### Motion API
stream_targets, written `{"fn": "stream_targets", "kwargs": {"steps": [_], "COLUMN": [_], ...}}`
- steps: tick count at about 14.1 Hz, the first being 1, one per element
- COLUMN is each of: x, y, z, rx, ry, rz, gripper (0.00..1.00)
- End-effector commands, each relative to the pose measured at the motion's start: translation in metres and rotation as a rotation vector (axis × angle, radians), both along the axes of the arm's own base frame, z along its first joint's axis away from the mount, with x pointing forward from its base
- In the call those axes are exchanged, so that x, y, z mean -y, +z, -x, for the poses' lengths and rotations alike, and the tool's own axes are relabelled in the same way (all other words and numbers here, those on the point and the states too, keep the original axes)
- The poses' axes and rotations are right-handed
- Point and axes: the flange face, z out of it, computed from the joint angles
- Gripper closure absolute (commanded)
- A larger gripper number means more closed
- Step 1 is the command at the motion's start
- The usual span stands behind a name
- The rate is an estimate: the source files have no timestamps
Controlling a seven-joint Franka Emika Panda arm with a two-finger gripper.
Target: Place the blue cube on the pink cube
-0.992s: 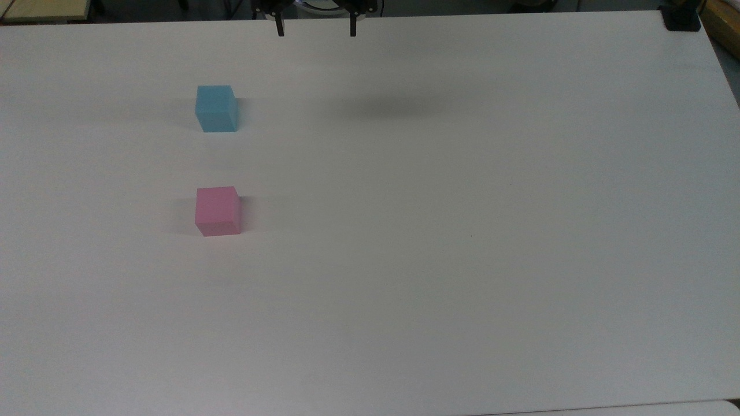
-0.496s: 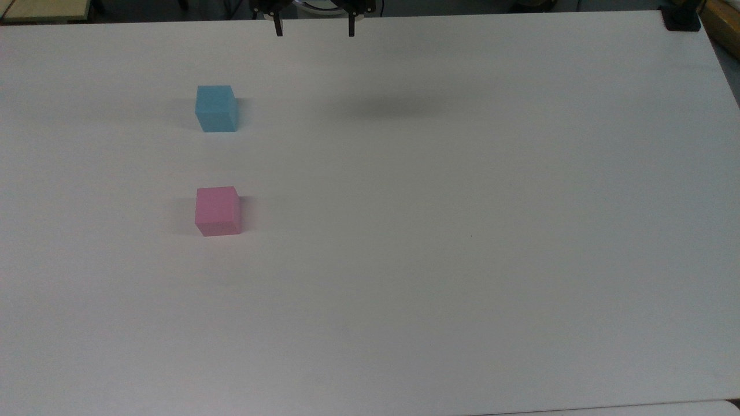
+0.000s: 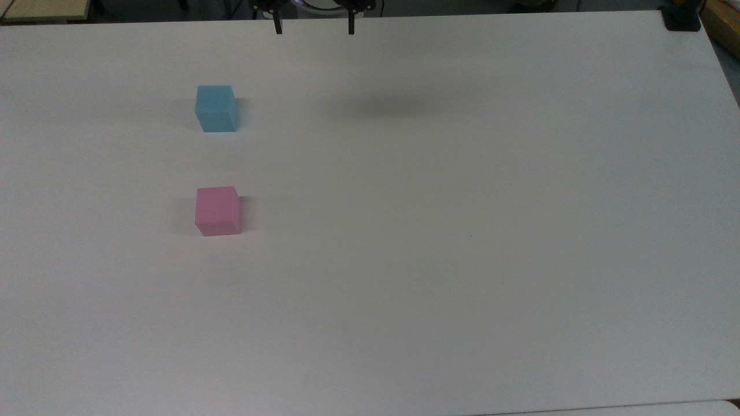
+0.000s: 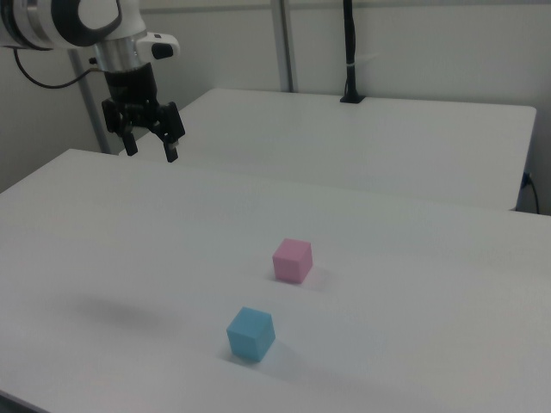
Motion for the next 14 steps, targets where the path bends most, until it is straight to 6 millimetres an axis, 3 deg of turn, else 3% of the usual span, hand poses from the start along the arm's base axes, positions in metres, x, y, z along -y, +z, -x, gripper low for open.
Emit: {"fn": "stream_targets", "kwargs": {"steps": [1,3,5,6,9,11,14], "x": [0.0,0.001,0.01,0.022,0.087,0.119,0.143], "y": [0.006,0.006,0.009,0.011,0.01,-0.002,-0.03], "z": [0.035,0.055,0.063,0.065,0.079,0.086,0.092], "rx": [0.005,0.001,0.002,0.004,-0.008,-0.035,-0.034], "ry": [-0.002,0.003,0.013,0.013,0.028,-0.021,-0.026], "rz": [-0.009,-0.004,-0.003,-0.001,0.026,0.076,0.089], "gripper": [0.0,0.0,0.0,0.0,0.0,0.0,0.0]}}
